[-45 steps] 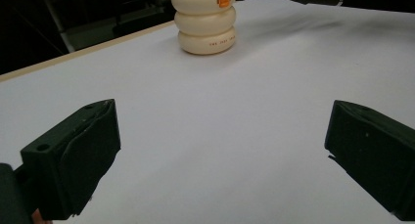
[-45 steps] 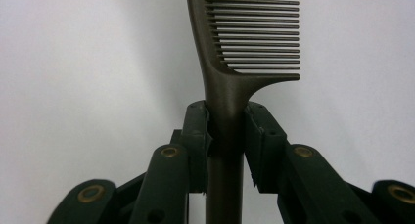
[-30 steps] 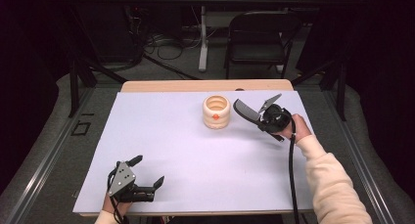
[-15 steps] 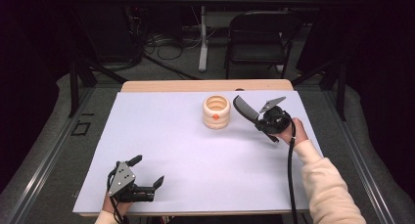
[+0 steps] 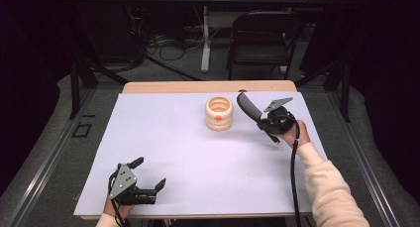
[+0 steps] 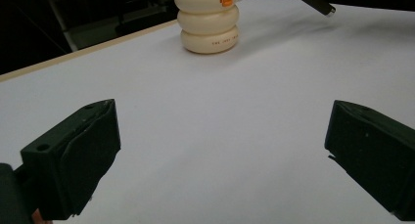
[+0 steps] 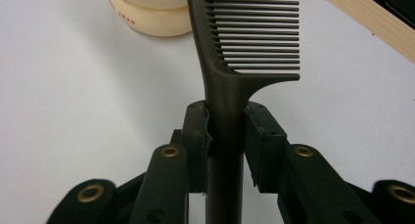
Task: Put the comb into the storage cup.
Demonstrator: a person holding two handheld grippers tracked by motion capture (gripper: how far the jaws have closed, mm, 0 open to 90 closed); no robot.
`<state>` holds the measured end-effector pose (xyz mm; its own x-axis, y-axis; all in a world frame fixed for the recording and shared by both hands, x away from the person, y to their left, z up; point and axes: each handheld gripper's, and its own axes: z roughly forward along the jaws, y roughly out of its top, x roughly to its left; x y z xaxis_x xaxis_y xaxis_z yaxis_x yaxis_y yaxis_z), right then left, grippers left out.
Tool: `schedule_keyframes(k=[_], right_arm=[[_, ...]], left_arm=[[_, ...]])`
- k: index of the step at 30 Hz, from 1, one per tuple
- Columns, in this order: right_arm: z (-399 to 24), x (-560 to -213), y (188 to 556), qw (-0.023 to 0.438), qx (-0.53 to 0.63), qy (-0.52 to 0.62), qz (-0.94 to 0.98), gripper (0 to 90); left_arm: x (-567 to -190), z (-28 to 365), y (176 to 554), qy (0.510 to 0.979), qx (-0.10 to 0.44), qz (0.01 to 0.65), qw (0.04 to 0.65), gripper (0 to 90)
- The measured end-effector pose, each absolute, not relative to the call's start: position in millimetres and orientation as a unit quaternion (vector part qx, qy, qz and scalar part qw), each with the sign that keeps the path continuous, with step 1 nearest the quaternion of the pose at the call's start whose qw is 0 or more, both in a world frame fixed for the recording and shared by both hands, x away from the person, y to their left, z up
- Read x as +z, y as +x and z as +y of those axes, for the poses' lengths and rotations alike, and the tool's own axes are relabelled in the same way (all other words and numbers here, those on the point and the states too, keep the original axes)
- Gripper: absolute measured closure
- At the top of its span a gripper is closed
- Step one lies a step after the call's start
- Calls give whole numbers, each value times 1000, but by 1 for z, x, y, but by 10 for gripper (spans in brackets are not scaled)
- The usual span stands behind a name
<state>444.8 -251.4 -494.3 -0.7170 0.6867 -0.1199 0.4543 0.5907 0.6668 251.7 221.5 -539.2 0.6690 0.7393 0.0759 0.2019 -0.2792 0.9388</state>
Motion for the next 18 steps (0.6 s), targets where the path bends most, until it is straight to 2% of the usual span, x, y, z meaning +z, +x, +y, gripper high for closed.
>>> schedule_keyframes(k=[18], right_arm=[[-245, -485, 442, 198, 330, 329, 862, 723]], left_arm=[[-539, 222, 252, 756, 264, 312, 511, 2]])
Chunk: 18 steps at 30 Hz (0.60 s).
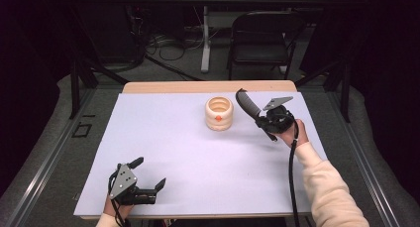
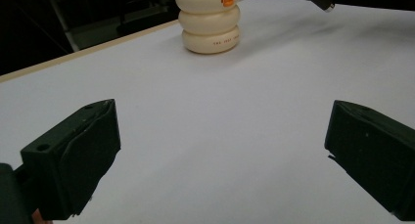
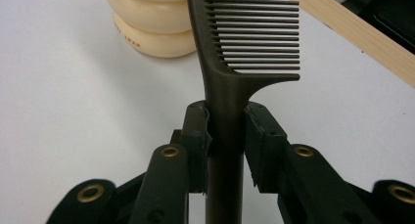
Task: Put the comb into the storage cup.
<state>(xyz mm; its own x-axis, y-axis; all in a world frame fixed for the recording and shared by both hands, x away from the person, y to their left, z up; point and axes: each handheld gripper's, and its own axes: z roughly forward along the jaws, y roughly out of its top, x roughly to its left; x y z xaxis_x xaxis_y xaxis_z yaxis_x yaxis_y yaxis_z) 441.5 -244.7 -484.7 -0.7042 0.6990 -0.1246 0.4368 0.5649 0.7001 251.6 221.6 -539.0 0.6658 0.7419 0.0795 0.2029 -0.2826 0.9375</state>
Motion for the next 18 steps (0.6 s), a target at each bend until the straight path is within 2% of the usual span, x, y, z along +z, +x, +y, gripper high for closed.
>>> schedule_keyframes(k=[18], right_arm=[[-233, -467, 443, 209, 342, 319, 859, 723]], left_arm=[[-539, 222, 251, 755, 264, 312, 512, 3]])
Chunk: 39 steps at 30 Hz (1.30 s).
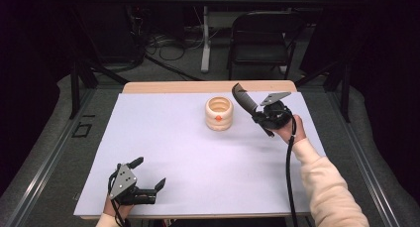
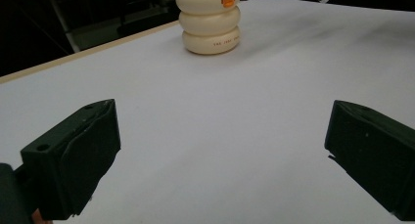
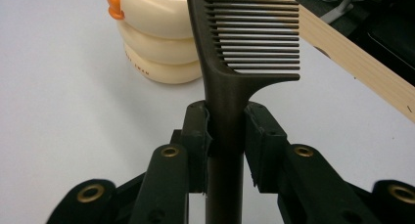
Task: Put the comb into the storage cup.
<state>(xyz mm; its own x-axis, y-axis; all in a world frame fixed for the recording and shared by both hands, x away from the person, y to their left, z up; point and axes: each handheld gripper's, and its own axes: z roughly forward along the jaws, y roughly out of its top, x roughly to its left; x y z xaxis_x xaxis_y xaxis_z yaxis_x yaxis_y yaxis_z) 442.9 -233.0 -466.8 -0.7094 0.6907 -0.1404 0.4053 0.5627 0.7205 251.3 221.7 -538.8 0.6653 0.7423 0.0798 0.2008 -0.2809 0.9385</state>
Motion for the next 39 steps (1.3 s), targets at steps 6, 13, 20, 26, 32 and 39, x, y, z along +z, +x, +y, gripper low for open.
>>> schedule_keyframes(k=[6, 13, 20, 26, 32, 39], right_arm=[[-231, -462, 443, 211, 346, 317, 858, 724], [-226, -456, 444, 215, 348, 313, 857, 724], [-221, -451, 445, 216, 351, 309, 857, 723], [-217, -447, 446, 217, 355, 306, 856, 723], [-212, -444, 448, 220, 358, 301, 856, 723], [-209, -442, 450, 222, 361, 300, 855, 723]], left_arm=[[-539, 222, 251, 755, 264, 313, 512, 2], [-539, 222, 251, 755, 264, 312, 512, 3], [-539, 222, 251, 755, 264, 312, 512, 2], [-539, 222, 251, 755, 264, 312, 512, 2], [-539, 222, 251, 755, 264, 312, 512, 2], [-539, 222, 251, 756, 264, 312, 512, 2]])
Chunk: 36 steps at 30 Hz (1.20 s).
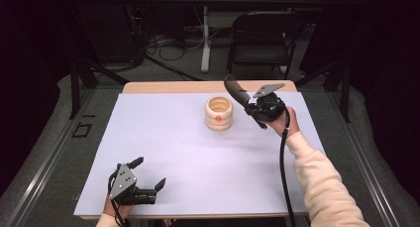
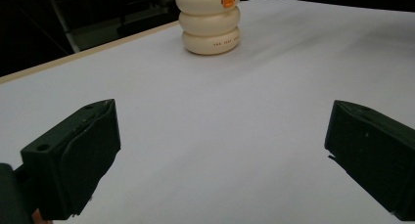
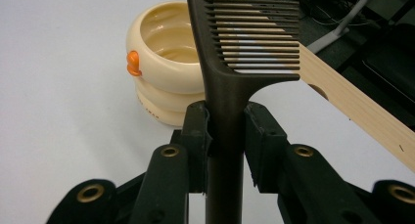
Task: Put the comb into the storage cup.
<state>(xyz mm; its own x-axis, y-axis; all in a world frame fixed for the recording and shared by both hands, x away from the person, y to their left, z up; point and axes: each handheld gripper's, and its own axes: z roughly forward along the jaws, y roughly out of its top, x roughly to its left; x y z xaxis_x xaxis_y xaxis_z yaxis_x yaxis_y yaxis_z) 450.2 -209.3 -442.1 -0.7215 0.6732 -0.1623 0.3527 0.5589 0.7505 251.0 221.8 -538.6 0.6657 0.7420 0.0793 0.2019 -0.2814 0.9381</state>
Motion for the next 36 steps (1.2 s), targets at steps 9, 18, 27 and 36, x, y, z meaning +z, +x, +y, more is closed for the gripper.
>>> schedule_keyframes(k=[9, 18, 27, 36], right_arm=[[-206, -439, 453, 221, 365, 302, 853, 723], [-199, -437, 457, 220, 368, 300, 852, 722], [-193, -436, 459, 220, 373, 297, 851, 723], [-190, -434, 461, 219, 376, 297, 850, 722]], left_arm=[[-539, 222, 251, 755, 264, 313, 512, 2], [-539, 222, 251, 755, 264, 313, 512, 2], [-539, 222, 251, 755, 265, 313, 512, 3], [-539, 222, 251, 755, 264, 313, 512, 2]])
